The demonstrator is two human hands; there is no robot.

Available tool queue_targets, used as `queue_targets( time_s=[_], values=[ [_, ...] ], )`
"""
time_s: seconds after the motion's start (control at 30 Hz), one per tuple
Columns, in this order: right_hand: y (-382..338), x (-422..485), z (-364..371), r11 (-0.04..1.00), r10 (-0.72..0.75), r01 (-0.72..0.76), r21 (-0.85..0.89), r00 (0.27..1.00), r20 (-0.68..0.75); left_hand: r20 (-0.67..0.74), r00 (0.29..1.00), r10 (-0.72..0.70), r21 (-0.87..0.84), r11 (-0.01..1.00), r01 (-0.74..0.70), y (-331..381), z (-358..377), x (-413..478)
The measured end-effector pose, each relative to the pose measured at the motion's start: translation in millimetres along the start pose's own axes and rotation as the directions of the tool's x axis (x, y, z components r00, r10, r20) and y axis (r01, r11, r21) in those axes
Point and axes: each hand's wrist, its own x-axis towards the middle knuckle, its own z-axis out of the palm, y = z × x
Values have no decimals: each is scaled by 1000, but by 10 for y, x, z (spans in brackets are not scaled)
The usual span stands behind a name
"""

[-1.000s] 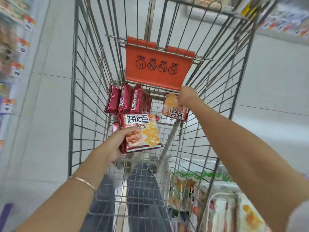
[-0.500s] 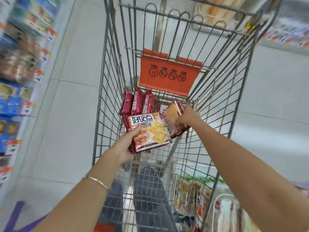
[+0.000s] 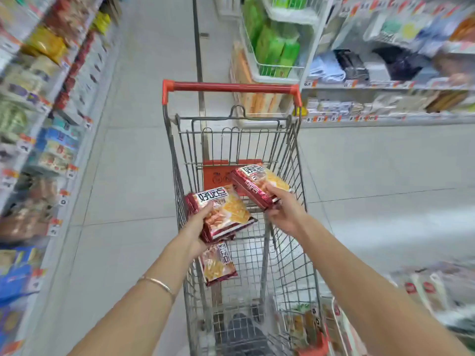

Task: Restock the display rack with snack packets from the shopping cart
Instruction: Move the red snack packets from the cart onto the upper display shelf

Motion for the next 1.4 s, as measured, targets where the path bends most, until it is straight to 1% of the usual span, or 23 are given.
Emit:
queue_targets(
  time_s=[0.03, 0.07, 0.17, 0.3, 0.37, 0.43, 0.53, 0.57, 0.6, 0.67, 0.7, 0.73, 0.8, 0.87, 0.93, 1.0, 1.07, 1.13, 1.2, 1.27, 1.3, 1.33, 1.4],
  values=[
    [100, -113, 79, 1000, -3, 3, 3, 1000, 9, 12, 1000, 16, 8, 1000, -16, 66, 34, -98],
    [196, -231, 179, 1000, -16, 16, -9, 1000, -16, 28, 999, 42, 14, 999, -42, 121, 60, -196],
    [341, -463, 441, 993, -120, 119, -16, 989, -87, 101, 984, 144, 81, 985, -152, 257, 87, -468],
    [309, -1054, 693, 970, -196, 180, -165, 977, -87, 252, 955, 158, 201, 957, -211, 318, 165, -844],
    [207, -1462, 649, 954, -180, 161, -252, 982, -56, 310, 939, 147, 282, 930, -238, 318, 240, -905],
    [67, -1845, 489, 935, -160, 116, -335, 982, -105, 364, 920, 145, 341, 898, -276, 325, 360, -886],
    [-193, -2353, 161, 926, -188, 71, -371, 939, -289, 485, 867, 116, 363, 875, -320, 342, 685, -1171],
    [-298, -2500, 26, 916, -251, 96, -389, 894, -371, 529, 841, 114, 370, 861, -349, 330, 814, -1362],
    [-417, -2702, -83, 893, -333, 125, -432, 830, -447, 575, 810, 115, 379, 840, -389, 303, 950, -1592],
    [-680, -3101, -287, 825, -498, 213, -523, 713, -495, 676, 734, 67, 398, 805, -440, 199, 1230, -2016],
    [-790, -3324, -358, 794, -543, 252, -553, 702, -461, 720, 694, 19, 413, 792, -450, 133, 1384, -2185],
    [-883, -3530, -424, 790, -545, 274, -548, 723, -424, 756, 654, -24, 426, 776, -464, 59, 1544, -2362],
    [-975, -3932, -577, 809, -523, 307, -502, 767, -372, 817, 570, -93, 429, 758, -492, -105, 1877, -2718],
    [-977, -4368, -732, 819, -523, 342, -461, 776, -353, 858, 493, -140, 423, 738, -526, -305, 2231, -3076],
    [-942, -4798, -941, 811, -569, 412, -416, 722, -394, 887, 427, -175, 421, 687, -593, -539, 2578, -3442],
    [-897, -5239, -1155, 779, -626, 490, -391, 637, -450, 907, 372, -198, 410, 621, -668, -807, 2937, -3785],
    [-868, -5654, -1404, 720, -688, 566, -402, 502, -524, 931, 292, -218, 365, 558, -745, -1098, 3278, -4143],
    [-866, -6015, -1674, 660, -716, 634, -402, 370, -592, 953, 207, -221, 290, 467, -836, -1352, 3607, -4470],
    [-898, -6353, -1942, 589, -735, 699, -406, 256, -628, 953, 87, -289, 177, 304, -936, -1519, 3859, -4812],
    [-951, -6676, -2206, 518, -763, 735, -438, 165, -625, 911, 21, -411, 64, 90, -994, -1644, 4105, -5102],
    [-992, -6820, -2329, 485, -776, 745, -458, 126, -619, 884, -6, -467, 2, 18, -1000, -1706, 4234, -5202],
    [-1035, -6946, -2455, 463, -787, 742, -485, 92, -610, 874, -42, -484, -47, 2, -999, -1784, 4382, -5270],
    [-1125, -7146, -2693, 431, -808, 718, -546, 37, -589, 902, -112, -416, -83, 86, -993, -1986, 4692, -5370]
  ],
)
